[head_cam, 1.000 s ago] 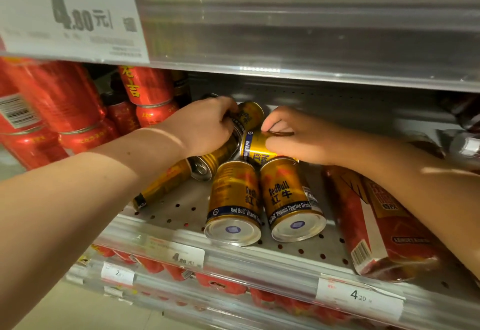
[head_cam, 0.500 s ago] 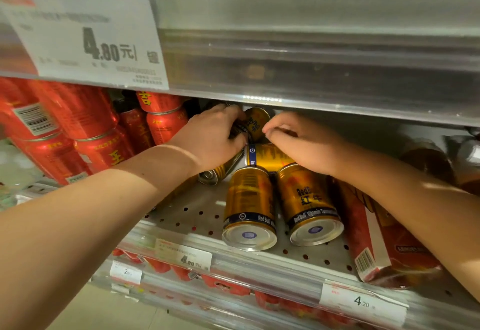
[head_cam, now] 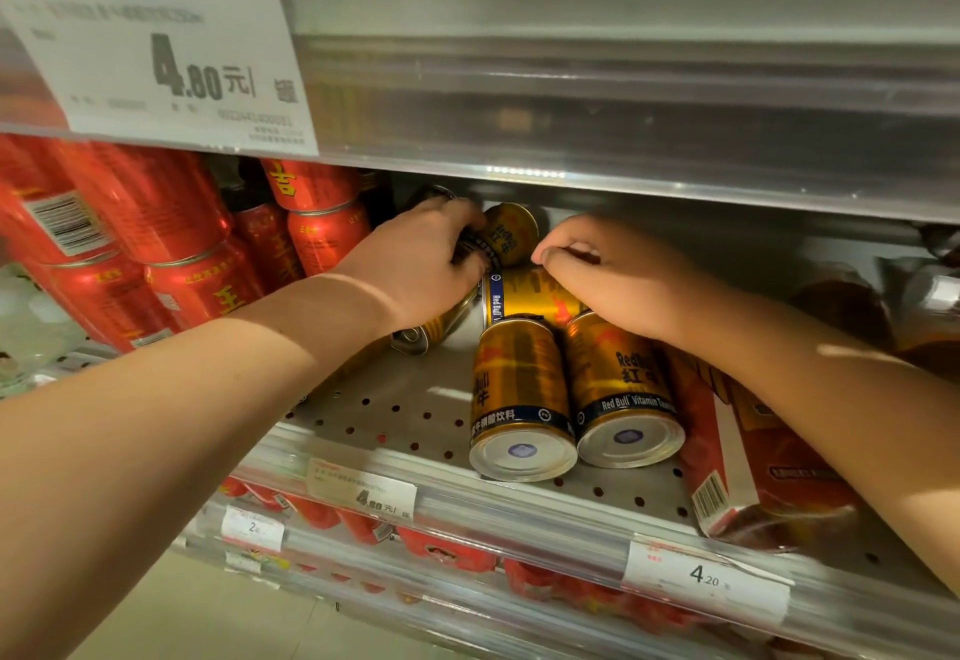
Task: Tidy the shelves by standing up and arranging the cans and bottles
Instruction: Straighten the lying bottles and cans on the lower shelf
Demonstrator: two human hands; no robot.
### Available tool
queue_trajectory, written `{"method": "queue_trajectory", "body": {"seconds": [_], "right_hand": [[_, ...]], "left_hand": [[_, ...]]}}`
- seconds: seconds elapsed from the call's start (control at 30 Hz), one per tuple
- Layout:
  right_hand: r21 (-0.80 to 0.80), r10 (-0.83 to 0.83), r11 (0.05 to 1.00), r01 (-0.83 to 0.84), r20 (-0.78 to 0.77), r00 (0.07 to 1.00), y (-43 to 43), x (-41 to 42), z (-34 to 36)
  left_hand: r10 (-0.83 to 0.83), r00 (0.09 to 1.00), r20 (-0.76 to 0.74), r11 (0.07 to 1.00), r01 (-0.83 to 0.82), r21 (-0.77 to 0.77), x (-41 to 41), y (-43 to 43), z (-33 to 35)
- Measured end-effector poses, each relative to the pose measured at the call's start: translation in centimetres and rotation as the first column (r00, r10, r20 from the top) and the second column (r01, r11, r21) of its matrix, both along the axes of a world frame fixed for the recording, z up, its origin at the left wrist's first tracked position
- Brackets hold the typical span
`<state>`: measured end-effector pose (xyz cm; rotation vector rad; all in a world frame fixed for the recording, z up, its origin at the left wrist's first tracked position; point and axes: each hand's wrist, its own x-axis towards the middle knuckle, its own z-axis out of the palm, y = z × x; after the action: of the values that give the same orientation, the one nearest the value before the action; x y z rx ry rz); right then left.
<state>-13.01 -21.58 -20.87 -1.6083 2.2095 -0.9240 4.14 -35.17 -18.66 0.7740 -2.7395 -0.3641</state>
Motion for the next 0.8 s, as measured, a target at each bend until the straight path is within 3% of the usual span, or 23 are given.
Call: {"method": "queue_trajectory", "body": {"seconds": [0.37,0.47,0.57,0.67,0.8], "right_hand": [[0.042,-0.059,0.997,0.058,0.014,0.998,1.7,0.4,1.5],[0.110,-0.113,0.987,0.117,-0.041,0.993,3.4,1.7,2.3],[-0.051,-0.126,0.991,0.120,-0.133,0.983,5.6,3.1,3.1],[-0.123,-0.127,0.986,0.116,-0.083,0.989,7.7,4.8,3.5],[-0.022,-0.191,0.982,0.190,-0.140,0.972,9.8,7.5,3.1]], "left_hand": [[0.008,0.999,0.041,1.000,-0.008,-0.003,0.6,0.1,0.2],[-0.017,1.000,0.013,1.000,0.017,0.011,1.6,0.9,0.8],[0.011,0.999,-0.049,0.999,-0.009,0.041,3.5,2.4,0.9],[0.085,0.984,-0.157,0.993,-0.071,0.092,5.9,5.2,-0.1],[0.093,0.975,-0.200,0.994,-0.077,0.082,8.1,9.9,-1.9]]}}
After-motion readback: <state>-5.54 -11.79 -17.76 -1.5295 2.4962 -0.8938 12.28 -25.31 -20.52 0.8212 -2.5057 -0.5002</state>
